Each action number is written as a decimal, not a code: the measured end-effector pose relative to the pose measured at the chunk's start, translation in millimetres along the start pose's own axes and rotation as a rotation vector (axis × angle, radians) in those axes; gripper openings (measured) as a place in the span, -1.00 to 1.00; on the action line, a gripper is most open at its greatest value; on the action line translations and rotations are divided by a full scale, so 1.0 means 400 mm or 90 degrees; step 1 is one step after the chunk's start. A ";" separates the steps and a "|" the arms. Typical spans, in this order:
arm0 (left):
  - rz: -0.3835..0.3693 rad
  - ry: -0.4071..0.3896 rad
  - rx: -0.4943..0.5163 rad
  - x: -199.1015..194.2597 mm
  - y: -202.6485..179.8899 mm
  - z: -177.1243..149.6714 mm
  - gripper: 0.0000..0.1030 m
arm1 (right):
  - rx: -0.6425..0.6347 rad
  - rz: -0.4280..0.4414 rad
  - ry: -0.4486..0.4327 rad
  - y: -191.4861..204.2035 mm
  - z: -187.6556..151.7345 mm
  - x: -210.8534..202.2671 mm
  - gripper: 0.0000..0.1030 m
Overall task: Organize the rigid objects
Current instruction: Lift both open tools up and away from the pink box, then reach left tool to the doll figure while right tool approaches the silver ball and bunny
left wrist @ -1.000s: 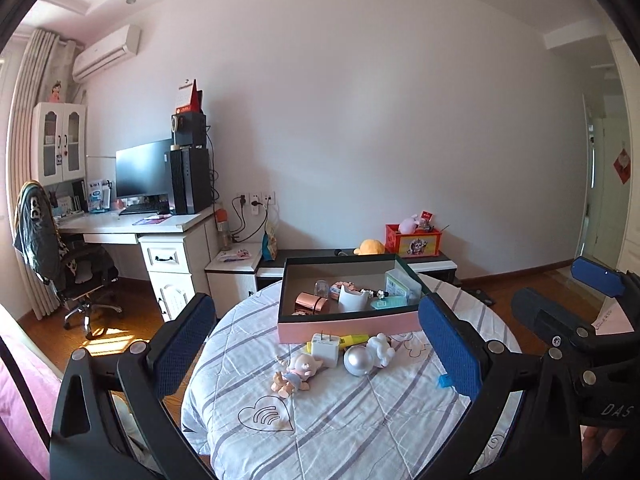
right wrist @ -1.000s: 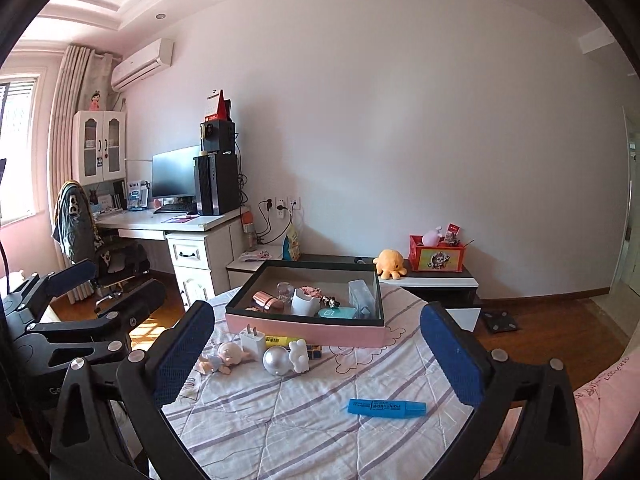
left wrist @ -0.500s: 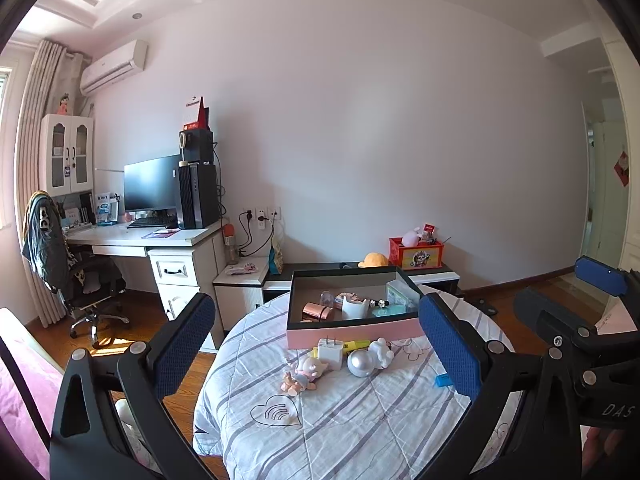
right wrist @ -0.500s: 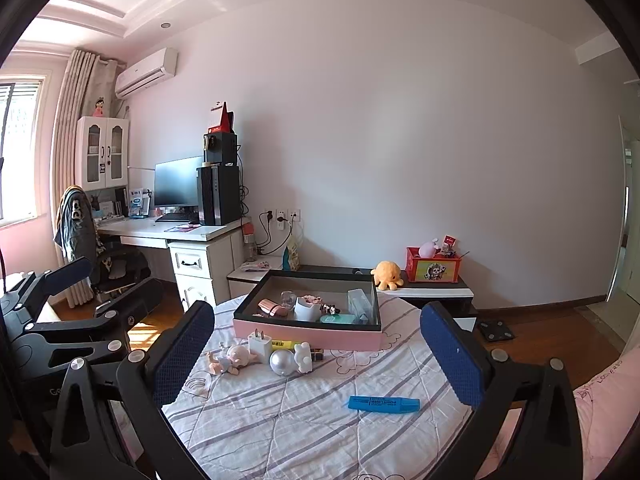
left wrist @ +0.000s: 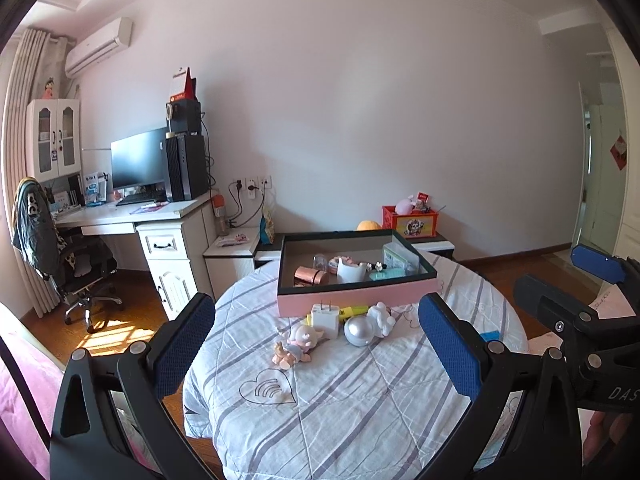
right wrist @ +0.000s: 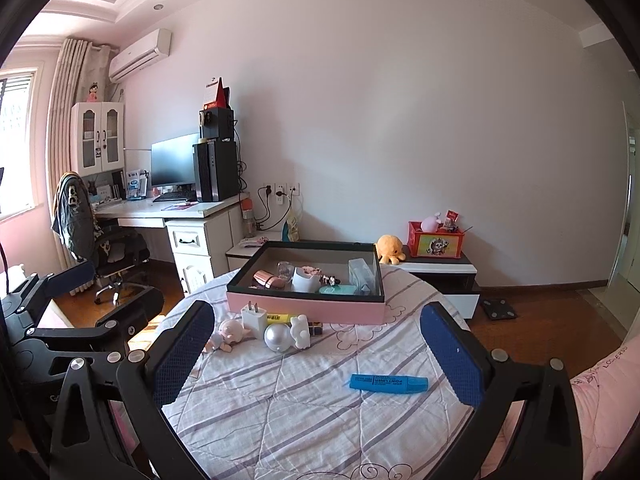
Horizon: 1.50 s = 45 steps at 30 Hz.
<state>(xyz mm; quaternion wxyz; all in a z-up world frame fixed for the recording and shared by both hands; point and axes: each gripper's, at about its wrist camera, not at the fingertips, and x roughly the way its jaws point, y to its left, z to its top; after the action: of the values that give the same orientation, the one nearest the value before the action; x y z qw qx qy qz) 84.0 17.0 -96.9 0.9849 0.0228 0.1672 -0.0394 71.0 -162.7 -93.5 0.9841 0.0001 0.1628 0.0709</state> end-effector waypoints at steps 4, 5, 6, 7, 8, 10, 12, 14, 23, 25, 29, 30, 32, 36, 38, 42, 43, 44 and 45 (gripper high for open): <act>0.004 0.055 -0.009 0.069 0.004 -0.045 1.00 | 0.014 0.005 0.046 -0.007 -0.049 0.070 1.00; 0.003 0.069 -0.012 0.089 0.005 -0.056 1.00 | 0.018 0.008 0.060 -0.009 -0.064 0.090 1.00; -0.001 0.083 -0.014 0.107 0.008 -0.069 1.00 | 0.021 0.010 0.072 -0.010 -0.078 0.107 1.00; -0.005 0.100 -0.016 0.125 0.011 -0.082 1.00 | 0.023 0.012 0.086 -0.012 -0.092 0.125 1.00; -0.009 0.115 -0.021 0.143 0.015 -0.094 1.00 | 0.024 0.012 0.099 -0.014 -0.105 0.143 1.00; -0.015 0.138 -0.030 0.170 0.025 -0.118 1.00 | 0.026 0.016 0.122 -0.016 -0.129 0.174 1.00; -0.007 0.159 -0.034 0.198 0.036 -0.140 1.00 | 0.030 0.020 0.145 -0.019 -0.149 0.203 1.00; 0.002 0.179 -0.041 0.227 0.049 -0.158 1.00 | 0.035 0.021 0.160 -0.022 -0.166 0.227 1.00; 0.021 0.234 -0.073 0.329 0.106 -0.205 1.00 | 0.047 0.040 0.216 -0.016 -0.196 0.347 1.00; 0.028 0.238 -0.078 0.346 0.118 -0.209 1.00 | 0.045 0.042 0.225 -0.009 -0.194 0.377 1.00; 0.035 0.249 -0.082 0.381 0.147 -0.215 1.00 | 0.044 0.057 0.242 0.011 -0.179 0.449 1.00; 0.037 0.251 -0.082 0.390 0.153 -0.216 1.00 | 0.042 0.059 0.249 0.017 -0.176 0.469 1.00; 0.038 0.257 -0.081 0.411 0.161 -0.217 1.00 | 0.042 0.063 0.264 0.030 -0.170 0.512 1.00; 0.033 0.260 -0.080 0.439 0.172 -0.215 1.00 | 0.036 0.066 0.304 0.053 -0.166 0.589 1.00; 0.032 0.261 -0.075 0.455 0.173 -0.212 1.00 | 0.025 0.057 0.318 0.062 -0.166 0.622 1.00; 0.023 0.271 -0.062 0.491 0.171 -0.208 1.00 | 0.032 0.043 0.352 0.057 -0.165 0.683 1.00; 0.020 0.274 -0.060 0.501 0.169 -0.209 1.00 | 0.032 0.046 0.351 0.055 -0.164 0.690 0.98; 0.018 0.278 -0.058 0.511 0.168 -0.210 1.00 | 0.033 0.055 0.352 0.053 -0.163 0.695 0.81; 0.018 0.286 -0.054 0.524 0.165 -0.210 1.00 | 0.035 0.067 0.353 0.051 -0.164 0.695 0.53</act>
<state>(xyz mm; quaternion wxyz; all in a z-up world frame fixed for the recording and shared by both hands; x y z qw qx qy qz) 259.2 73.0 -243.4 0.9233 -0.0080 0.3838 -0.0126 307.8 -105.1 -244.2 0.8966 0.0159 0.4273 0.1148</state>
